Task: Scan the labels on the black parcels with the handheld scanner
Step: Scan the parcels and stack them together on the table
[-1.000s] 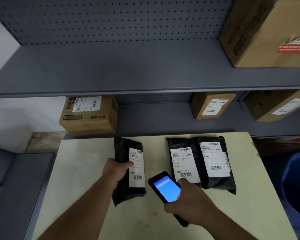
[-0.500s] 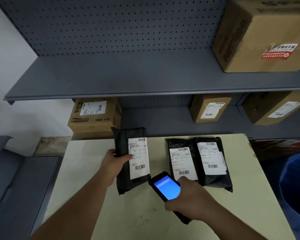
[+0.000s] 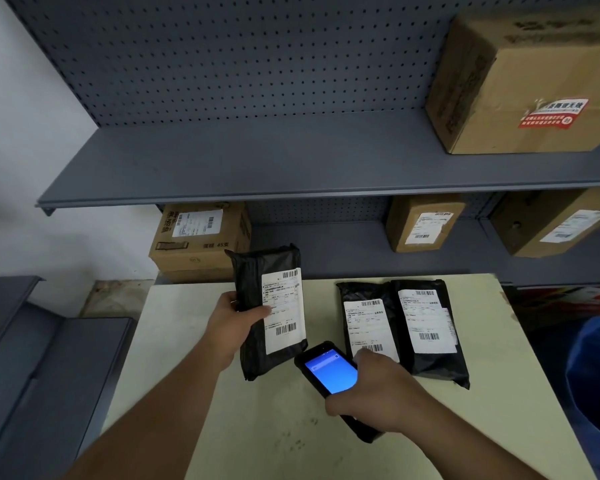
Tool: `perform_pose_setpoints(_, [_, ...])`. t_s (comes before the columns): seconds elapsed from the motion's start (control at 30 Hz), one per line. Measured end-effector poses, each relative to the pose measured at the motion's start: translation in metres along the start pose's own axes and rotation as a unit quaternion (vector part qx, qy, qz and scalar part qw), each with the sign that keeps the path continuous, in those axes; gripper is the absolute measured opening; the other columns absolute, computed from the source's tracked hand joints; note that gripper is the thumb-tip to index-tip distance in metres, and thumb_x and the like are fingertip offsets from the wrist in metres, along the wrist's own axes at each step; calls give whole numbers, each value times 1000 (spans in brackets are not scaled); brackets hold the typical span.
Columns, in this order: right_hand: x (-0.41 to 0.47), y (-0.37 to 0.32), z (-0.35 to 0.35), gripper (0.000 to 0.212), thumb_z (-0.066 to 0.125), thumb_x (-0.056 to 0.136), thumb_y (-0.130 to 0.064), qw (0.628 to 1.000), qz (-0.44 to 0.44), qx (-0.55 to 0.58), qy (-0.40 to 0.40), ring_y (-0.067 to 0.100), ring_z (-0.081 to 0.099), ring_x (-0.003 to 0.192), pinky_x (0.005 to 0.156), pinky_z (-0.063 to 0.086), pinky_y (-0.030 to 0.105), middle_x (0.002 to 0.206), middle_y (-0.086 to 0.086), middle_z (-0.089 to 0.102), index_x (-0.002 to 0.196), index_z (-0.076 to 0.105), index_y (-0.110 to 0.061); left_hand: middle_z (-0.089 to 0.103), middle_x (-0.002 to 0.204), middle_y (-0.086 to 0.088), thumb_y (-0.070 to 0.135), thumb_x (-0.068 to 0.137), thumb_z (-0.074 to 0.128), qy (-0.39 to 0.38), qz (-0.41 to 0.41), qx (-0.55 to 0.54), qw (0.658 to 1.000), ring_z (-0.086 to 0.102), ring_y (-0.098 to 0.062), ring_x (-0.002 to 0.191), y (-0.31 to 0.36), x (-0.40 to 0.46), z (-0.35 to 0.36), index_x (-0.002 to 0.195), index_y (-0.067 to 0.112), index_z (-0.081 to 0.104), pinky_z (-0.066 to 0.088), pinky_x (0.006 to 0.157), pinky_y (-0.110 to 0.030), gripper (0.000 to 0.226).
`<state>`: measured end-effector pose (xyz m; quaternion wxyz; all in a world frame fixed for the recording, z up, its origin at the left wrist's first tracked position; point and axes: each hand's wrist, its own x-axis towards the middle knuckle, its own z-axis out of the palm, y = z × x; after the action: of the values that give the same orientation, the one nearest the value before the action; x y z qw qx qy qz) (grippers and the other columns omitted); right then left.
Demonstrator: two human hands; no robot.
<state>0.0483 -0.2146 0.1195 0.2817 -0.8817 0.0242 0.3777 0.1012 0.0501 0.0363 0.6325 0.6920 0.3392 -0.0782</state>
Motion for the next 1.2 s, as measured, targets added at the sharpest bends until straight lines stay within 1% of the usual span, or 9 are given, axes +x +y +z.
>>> perform_pose_setpoints(0.13, [0,-1,3,51,79,63,-53,1000,0,-1,-1,14,64,90,66,46,29,100,-7,61,95,52,-24,71,121,-4,12,81,88,4,4,1,1000,72,-28,108,1,0,-2,128,18,52,58,93,-44,59])
perform_pose_setpoints(0.27, [0,-2,5,53,79,63,-53,1000,1,-5,-5,14,63,90,67,47,29,101,-6,62,98,52,-24,72,124,-6,15,78,89,10,6,14,1000,72,-29,109,1,2,-3,133,13,54,58,99,-49,65])
perform_pose_setpoints(0.43, [2,0,8,53,81,62,-50,1000,0,-9,-7,14,65,92,67,49,28,101,-6,62,98,52,-24,72,125,-6,15,79,89,10,-3,11,1000,72,-29,109,-2,3,-2,136,14,52,58,100,-52,68])
perform_pose_setpoints(0.67, [4,1,8,53,81,64,-49,1000,-1,-13,-9,13,64,94,69,49,28,102,-7,61,102,53,-23,71,124,-5,14,81,88,6,-7,12,1000,71,-28,108,-3,5,-1,137,14,51,58,95,-47,67])
perform_pose_setpoints(0.83, [6,1,6,53,81,64,-49,1000,-1,-9,-11,14,66,95,72,51,29,103,-7,61,102,53,-24,69,118,-3,12,83,87,5,-4,10,1000,70,-22,99,-1,7,2,132,15,51,55,85,-39,61])
perform_pose_setpoints(0.93, [7,3,4,48,82,65,-47,1000,-4,-3,-7,14,66,93,69,50,28,101,-8,61,95,50,-27,69,116,-2,12,83,86,3,-3,13,1000,69,-23,99,0,8,5,129,17,50,55,87,-41,58])
perform_pose_setpoints(1.07, [10,7,2,51,82,63,-48,1000,-2,2,-4,14,67,93,75,56,32,101,-7,61,98,52,-25,69,116,-2,14,83,87,4,-4,20,1000,70,-24,101,0,10,9,127,18,51,56,88,-42,57])
perform_pose_setpoints(1.13, [11,9,0,53,81,63,-48,1000,2,7,-1,14,68,92,76,57,32,101,-7,62,100,53,-23,69,110,2,14,82,87,6,-3,24,1000,70,-20,97,-1,11,12,127,17,51,56,81,-37,57])
perform_pose_setpoints(1.2, [11,13,-1,52,81,64,-48,1000,6,9,2,14,67,92,72,54,30,101,-7,62,101,54,-23,69,104,5,13,83,87,5,-2,23,1000,69,-16,93,0,11,16,124,18,51,53,72,-32,55])
